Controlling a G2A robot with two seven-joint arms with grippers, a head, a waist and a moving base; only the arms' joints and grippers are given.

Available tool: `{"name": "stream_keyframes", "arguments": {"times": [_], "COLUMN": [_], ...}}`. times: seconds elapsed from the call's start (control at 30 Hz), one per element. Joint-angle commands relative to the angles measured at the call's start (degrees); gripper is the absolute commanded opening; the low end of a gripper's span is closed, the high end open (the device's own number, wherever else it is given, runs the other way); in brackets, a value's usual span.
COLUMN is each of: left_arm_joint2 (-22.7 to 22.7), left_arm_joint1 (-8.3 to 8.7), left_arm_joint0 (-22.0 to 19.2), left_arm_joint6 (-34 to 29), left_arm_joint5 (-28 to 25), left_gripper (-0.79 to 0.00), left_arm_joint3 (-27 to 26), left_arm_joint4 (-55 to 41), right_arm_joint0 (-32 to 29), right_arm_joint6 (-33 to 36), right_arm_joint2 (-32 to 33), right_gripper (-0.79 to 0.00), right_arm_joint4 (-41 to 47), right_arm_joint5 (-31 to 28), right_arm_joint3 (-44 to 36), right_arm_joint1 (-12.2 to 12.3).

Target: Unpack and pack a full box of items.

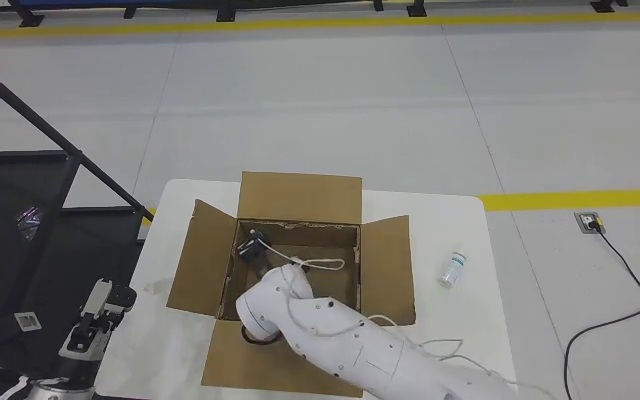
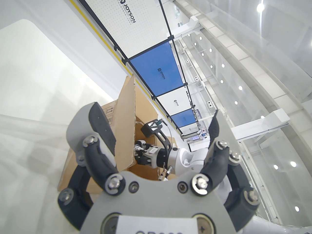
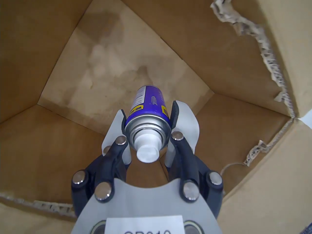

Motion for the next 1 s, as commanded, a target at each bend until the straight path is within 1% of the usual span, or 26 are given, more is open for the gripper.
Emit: {"name": "stream_keyframes", "arguments": {"times": [0.0,0.03,0.07,0.13,0.17,0.27,0.3,0.37,0.47,0.57,0.63,0.67,0.7,0.77,0.83,0.87,0.9,0.97], "left_arm_joint2": [0.0,0.0,0.0,0.0,0.0,0.0,0.0,0.0,0.0,0.0,0.0,0.0,0.0,0.0,0.0,0.0,0.0,0.0], "left_arm_joint1": [0.0,0.0,0.0,0.0,0.0,0.0,0.0,0.0,0.0,0.0,0.0,0.0,0.0,0.0,0.0,0.0,0.0,0.0], "left_arm_joint0": [0.0,0.0,0.0,0.0,0.0,0.0,0.0,0.0,0.0,0.0,0.0,0.0,0.0,0.0,0.0,0.0,0.0,0.0], "left_arm_joint6": [0.0,0.0,0.0,0.0,0.0,0.0,0.0,0.0,0.0,0.0,0.0,0.0,0.0,0.0,0.0,0.0,0.0,0.0], "left_arm_joint5": [0.0,0.0,0.0,0.0,0.0,0.0,0.0,0.0,0.0,0.0,0.0,0.0,0.0,0.0,0.0,0.0,0.0,0.0], "left_gripper": [0.0,0.0,0.0,0.0,0.0,0.0,0.0,0.0,0.0,0.0,0.0,0.0,0.0,0.0,0.0,0.0,0.0,0.0], "left_arm_joint3": [0.0,0.0,0.0,0.0,0.0,0.0,0.0,0.0,0.0,0.0,0.0,0.0,0.0,0.0,0.0,0.0,0.0,0.0], "left_arm_joint4": [0.0,0.0,0.0,0.0,0.0,0.0,0.0,0.0,0.0,0.0,0.0,0.0,0.0,0.0,0.0,0.0,0.0,0.0], "right_arm_joint0": [0.8,1.1,1.4,1.9,2.2,2.8,3.0,3.3,3.8,4.0,3.8,3.6,3.0,0.3,-4.8,-8.2,-11.9,-19.1], "right_arm_joint6": [-1.1,-1.7,-2.3,-3.4,-3.9,-5.1,-5.4,-5.8,-6.2,-5.8,-4.4,-3.1,-1.2,3.8,7.5,9.7,11.9,15.7], "right_arm_joint2": [-0.1,0.0,0.1,0.4,0.5,0.9,1.1,1.4,2.2,3.7,5.6,6.6,7.7,10.9,16.1,19.2,22.3,28.2], "right_gripper": [-0.591,-0.493,-0.449,-0.416,-0.372,-0.142,-0.105,-0.142,-0.151,-0.166,-0.191,-0.215,-0.209,-0.188,-0.166,-0.148,-0.151,-0.142], "right_arm_joint4": [1.1,1.7,2.2,3.4,3.7,4.7,4.9,5.1,4.8,4.0,2.9,1.1,-1.4,-6.5,-13.5,-17.2,-21.2,-27.1], "right_arm_joint5": [-0.5,-0.4,-0.5,-0.9,-1.1,-1.7,-1.7,-1.6,-1.2,-0.1,0.9,1.6,2.5,2.2,-1.3,-3.5,-5.7,-9.5], "right_arm_joint3": [3.9,5.5,7.1,9.9,11.2,14.2,14.9,15.7,15.7,12.4,7.2,4.1,0.3,-10.2,-21.5,-28.0,-34.6,-46.7], "right_arm_joint1": [-1.3,-1.9,-2.5,-3.6,-4.1,-5.4,-5.7,-6.3,-6.8,-6.6,-5.7,-4.9,-4.0,-1.6,1.3,2.6,3.8,5.6]}}
